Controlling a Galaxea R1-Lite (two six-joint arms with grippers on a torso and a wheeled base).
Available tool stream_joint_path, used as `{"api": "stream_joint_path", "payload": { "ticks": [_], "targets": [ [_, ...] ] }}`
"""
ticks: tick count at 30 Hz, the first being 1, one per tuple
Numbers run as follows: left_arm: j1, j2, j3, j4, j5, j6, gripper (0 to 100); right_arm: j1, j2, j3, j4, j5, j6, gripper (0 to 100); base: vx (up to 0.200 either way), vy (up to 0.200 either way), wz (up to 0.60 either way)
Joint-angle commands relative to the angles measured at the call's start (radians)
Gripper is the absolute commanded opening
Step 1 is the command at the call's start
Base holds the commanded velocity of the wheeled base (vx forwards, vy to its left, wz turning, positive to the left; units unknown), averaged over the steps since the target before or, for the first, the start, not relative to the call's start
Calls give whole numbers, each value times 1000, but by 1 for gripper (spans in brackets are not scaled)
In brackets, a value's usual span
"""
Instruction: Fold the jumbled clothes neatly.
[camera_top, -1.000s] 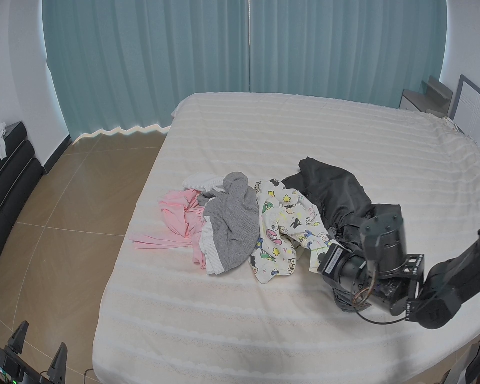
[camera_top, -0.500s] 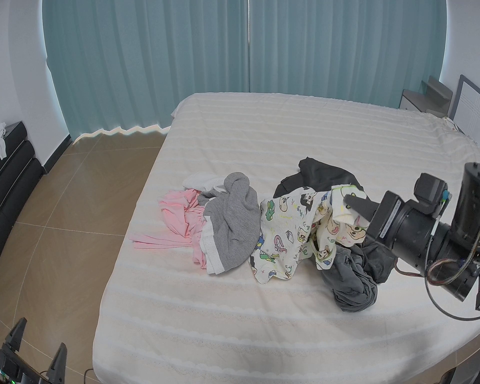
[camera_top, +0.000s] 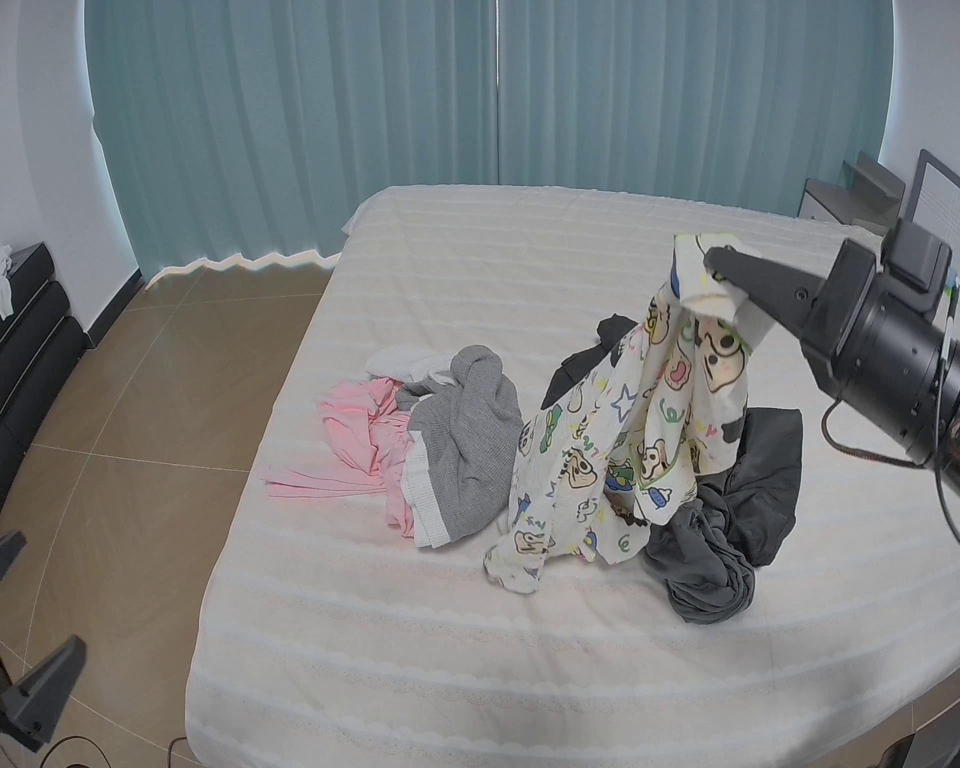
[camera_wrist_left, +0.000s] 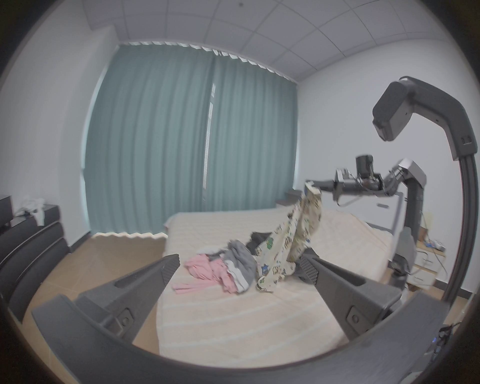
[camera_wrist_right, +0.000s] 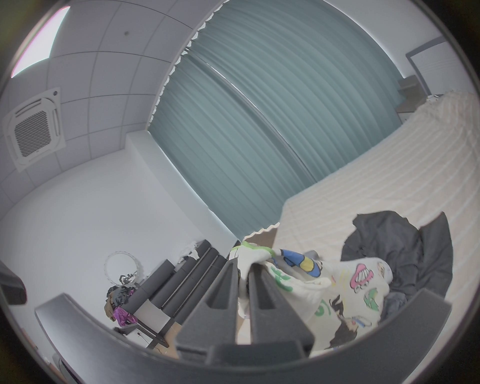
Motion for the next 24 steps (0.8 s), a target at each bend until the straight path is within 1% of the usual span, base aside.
{"api": "stream_joint_path", "payload": {
  "ticks": [1,2,5,6,7,8,10,11,12,13,16,19,20,22,23,24],
  "targets": [
    [-59,413,-64,-9,-150,154,100,42,39,-179,21,57,-64,0,0,0,0],
    [-114,474,-61,-14,-150,169,100,62,51,-211,40,57,-70,0,0,0,0],
    [-231,552,-62,-21,-150,169,100,89,78,-256,54,56,-84,0,0,0,0],
    [-292,592,-62,-34,-147,169,100,99,95,-280,54,56,-93,0,0,0,0],
    [-318,610,-62,-43,-144,169,100,100,103,-291,54,56,-95,0,0,0,0],
    [-373,650,-62,-67,-131,169,100,105,120,-312,52,54,-101,0,0,0,0],
    [-433,712,-64,-115,-88,169,100,114,135,-335,52,48,-103,0,0,0,0],
    [-445,736,-64,-133,-70,169,100,119,138,-341,52,46,-103,0,0,0,0],
    [-445,736,-64,-133,-70,169,100,119,138,-341,52,46,-103,0,0,0,0],
    [-473,827,-62,-222,-33,169,100,125,157,-357,52,42,-103,0,0,0,0],
    [-508,899,-64,-351,-24,156,100,125,194,-394,52,27,-103,0,0,0,0],
    [-550,926,-71,-425,-21,103,100,120,238,-434,52,-3,-103,0,0,0,0],
    [-576,933,-76,-452,-19,57,100,117,263,-460,52,-24,-103,0,0,0,0],
    [-617,943,-76,-474,-9,-10,100,108,298,-499,54,-64,-103,0,0,0,0],
    [-617,943,-76,-474,-9,-10,100,108,298,-499,54,-64,-103,0,0,0,0],
    [-642,960,-76,-477,17,-30,100,106,315,-523,52,-89,-103,0,0,0,0]
  ]
}}
